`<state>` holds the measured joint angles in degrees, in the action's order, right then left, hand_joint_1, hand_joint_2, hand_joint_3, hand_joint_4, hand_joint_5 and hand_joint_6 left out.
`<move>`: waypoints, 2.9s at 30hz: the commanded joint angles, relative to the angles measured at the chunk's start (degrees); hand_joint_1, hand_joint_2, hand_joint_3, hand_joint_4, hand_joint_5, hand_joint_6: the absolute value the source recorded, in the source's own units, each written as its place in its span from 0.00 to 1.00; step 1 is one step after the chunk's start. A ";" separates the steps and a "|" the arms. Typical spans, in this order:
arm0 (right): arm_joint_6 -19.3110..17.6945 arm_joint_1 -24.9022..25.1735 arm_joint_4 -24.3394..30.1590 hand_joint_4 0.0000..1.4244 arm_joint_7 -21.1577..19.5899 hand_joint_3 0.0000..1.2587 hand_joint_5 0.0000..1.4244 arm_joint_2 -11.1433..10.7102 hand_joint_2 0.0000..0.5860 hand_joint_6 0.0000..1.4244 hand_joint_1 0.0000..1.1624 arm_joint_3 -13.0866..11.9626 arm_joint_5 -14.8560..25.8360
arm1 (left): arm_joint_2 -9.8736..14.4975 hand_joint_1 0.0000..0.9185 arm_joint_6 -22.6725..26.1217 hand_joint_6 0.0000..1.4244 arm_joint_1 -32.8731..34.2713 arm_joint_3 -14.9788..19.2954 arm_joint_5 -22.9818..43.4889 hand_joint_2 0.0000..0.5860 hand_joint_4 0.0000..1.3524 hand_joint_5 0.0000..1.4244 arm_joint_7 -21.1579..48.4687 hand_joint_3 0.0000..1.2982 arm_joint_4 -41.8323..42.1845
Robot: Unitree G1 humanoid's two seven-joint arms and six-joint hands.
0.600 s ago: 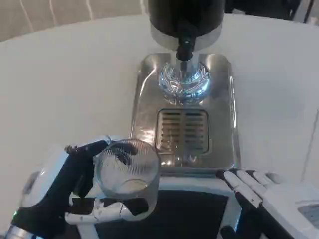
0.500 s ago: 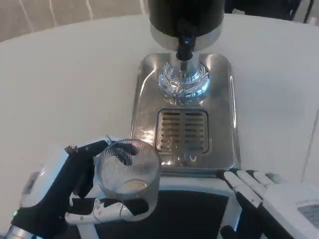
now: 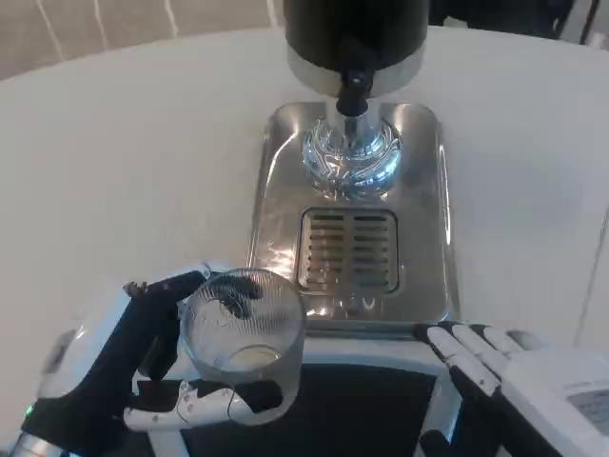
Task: Grasp the cup under the faucet to collect the drink, then remove the cup.
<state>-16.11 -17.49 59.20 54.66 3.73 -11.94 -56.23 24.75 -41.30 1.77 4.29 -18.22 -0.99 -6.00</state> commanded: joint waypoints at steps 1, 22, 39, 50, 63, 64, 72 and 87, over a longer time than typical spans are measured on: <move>0.29 0.81 0.80 0.00 0.32 0.00 0.00 3.45 0.91 0.00 0.17 -0.03 -0.33 | -0.19 0.66 -0.97 1.00 0.41 -0.03 0.44 0.00 0.85 0.99 -0.22 0.75 -0.50; -2.01 -0.60 0.80 0.00 1.47 0.00 0.00 3.29 0.91 0.00 0.17 -5.64 4.50 | -6.04 0.66 1.23 1.00 20.96 -3.95 -7.49 0.00 0.85 0.99 -11.30 0.74 -21.11; -3.61 -0.91 0.80 0.00 3.83 0.00 0.00 2.91 0.91 0.00 0.17 -11.16 9.02 | -9.87 0.66 1.15 1.00 37.52 -12.84 -10.94 0.00 0.85 0.99 -19.91 0.74 -43.14; -2.35 -0.03 0.80 0.00 5.40 0.00 0.00 2.02 0.91 0.00 0.17 -12.43 10.14 | -11.30 0.61 3.21 0.96 43.91 -15.98 -12.04 0.00 0.73 0.87 -22.69 0.67 -51.55; -1.07 0.44 0.80 0.00 5.97 0.00 0.00 2.51 0.91 0.00 0.17 -9.87 8.31 | -9.36 0.22 7.77 0.48 45.74 -19.10 -12.81 0.08 0.13 0.29 -21.78 0.20 -52.99; -0.85 0.60 0.80 0.00 6.03 0.00 0.00 2.53 0.91 0.00 0.17 -9.44 7.95 | -9.09 0.21 8.19 0.41 45.82 -19.33 -12.90 0.08 0.10 0.26 -21.84 0.19 -52.80; 0.34 1.15 0.80 0.00 5.88 0.00 0.00 2.40 0.90 0.00 0.17 -7.76 6.70 | -7.65 0.14 9.06 0.30 45.60 -19.48 -12.08 0.07 0.00 0.17 -20.87 0.07 -51.82; 2.27 1.04 0.80 0.00 4.90 0.00 0.00 2.95 0.88 0.00 0.16 -5.92 5.72 | -3.83 0.08 7.47 0.29 42.10 -17.73 -10.07 0.07 0.00 0.15 -18.32 0.01 -48.37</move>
<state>-14.53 -16.17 59.21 60.13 3.62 -18.37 -50.33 19.50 -33.97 46.36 -14.09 -29.14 -20.43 -54.28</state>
